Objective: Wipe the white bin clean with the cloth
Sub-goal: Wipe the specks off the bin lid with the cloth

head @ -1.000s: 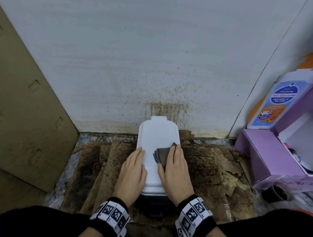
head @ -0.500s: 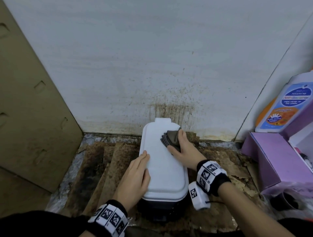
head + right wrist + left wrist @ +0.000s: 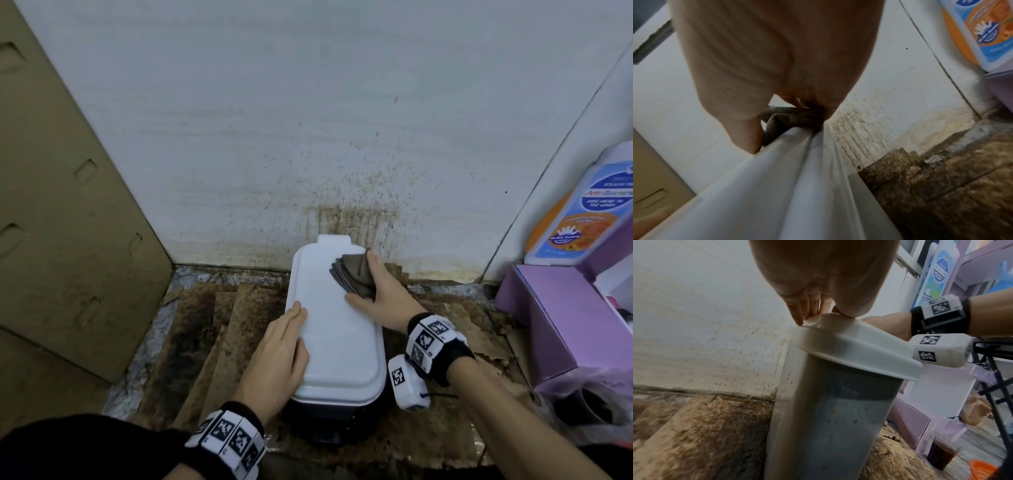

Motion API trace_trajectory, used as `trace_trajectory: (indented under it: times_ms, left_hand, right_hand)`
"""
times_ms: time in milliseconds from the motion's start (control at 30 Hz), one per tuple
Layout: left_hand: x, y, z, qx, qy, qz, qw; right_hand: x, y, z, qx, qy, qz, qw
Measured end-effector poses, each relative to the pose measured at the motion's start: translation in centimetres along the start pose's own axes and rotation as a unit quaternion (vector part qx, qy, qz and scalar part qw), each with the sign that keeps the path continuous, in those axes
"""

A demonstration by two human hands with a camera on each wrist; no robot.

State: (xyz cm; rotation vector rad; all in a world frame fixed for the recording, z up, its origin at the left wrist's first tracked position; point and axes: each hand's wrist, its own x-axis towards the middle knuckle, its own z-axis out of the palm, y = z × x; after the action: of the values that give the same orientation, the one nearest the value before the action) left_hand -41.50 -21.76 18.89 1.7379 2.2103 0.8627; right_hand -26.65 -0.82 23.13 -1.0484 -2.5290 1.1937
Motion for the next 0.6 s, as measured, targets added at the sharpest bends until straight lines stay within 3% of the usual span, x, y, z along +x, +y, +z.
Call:
trace_trajectory:
  times_ms: [133,333,600]
  left_hand:
    - [0.0,0.0,0.0,-0.001,0.003,-0.004,1.000]
    - [-0.2,-0.3,0.3,-0.007,0.000,-0.005,1.000]
    - [-0.2,-0.1,0.1,-0.010,0.000,-0.001,1.000]
  right_hand:
    - [-3.7,0.0,2.6,0.041,0.032,-0.012,0.999]
    - [-9.8,-0.6,6.0,-0.001,0.057,0.012,0.998]
    - [-7.5,-1.5,5.1,-0.013,0.032,0.024,0.999]
